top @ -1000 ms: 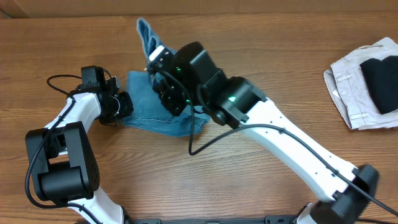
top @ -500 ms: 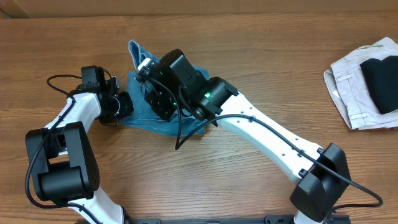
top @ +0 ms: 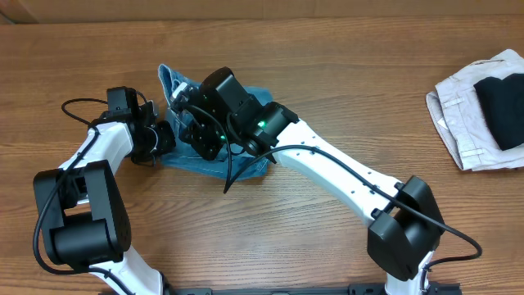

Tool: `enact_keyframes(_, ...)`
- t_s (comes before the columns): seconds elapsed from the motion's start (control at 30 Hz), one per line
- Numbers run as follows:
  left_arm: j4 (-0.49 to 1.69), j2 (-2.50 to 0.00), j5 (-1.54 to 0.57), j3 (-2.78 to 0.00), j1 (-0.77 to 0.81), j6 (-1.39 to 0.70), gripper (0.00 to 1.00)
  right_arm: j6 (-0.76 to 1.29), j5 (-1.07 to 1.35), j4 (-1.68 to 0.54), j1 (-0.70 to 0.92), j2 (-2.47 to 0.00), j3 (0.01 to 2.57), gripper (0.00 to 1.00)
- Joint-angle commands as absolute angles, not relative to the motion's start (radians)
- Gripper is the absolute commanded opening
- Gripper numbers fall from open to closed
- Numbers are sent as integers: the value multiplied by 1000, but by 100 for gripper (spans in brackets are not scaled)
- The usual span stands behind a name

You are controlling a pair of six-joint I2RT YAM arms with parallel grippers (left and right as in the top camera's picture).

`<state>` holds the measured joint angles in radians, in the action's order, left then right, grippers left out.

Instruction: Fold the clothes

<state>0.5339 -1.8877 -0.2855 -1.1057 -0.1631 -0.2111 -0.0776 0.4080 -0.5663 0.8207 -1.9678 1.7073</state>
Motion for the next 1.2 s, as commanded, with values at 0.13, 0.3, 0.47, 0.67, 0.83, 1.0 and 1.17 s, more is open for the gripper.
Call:
enact_keyframes(0.13, 549, -1909, -304, -1068, -143, -224, 4, -74, 459, -534, 839, -1961, 1734, 6)
enact_keyframes(0.3, 549, -1909, -304, -1068, -143, -224, 4, -74, 484, -521, 850, -1989, 1734, 6)
enact_keyframes(0.47, 550, -1909, -304, -1068, -143, -224, 4, -74, 484, -519, 862, -2022, 1734, 11)
enact_keyframes(0.67, 550, -1909, -304, -1068, -143, -225, 4, -74, 484, -517, 863, -2023, 1734, 37)
enact_keyframes(0.83, 550, -1909, -304, -1068, -143, -224, 4, -74, 484, -513, 863, -2023, 1734, 45)
enact_keyframes(1.0, 551, -1909, -304, -1068, -143, -224, 4, -74, 454, -508, 852, -2015, 1741, 53)
enact_keyframes(1.17, 554, -1909, -304, -1068, -143, -224, 5, -74, 312, -644, 803, -1966, 1752, 58)
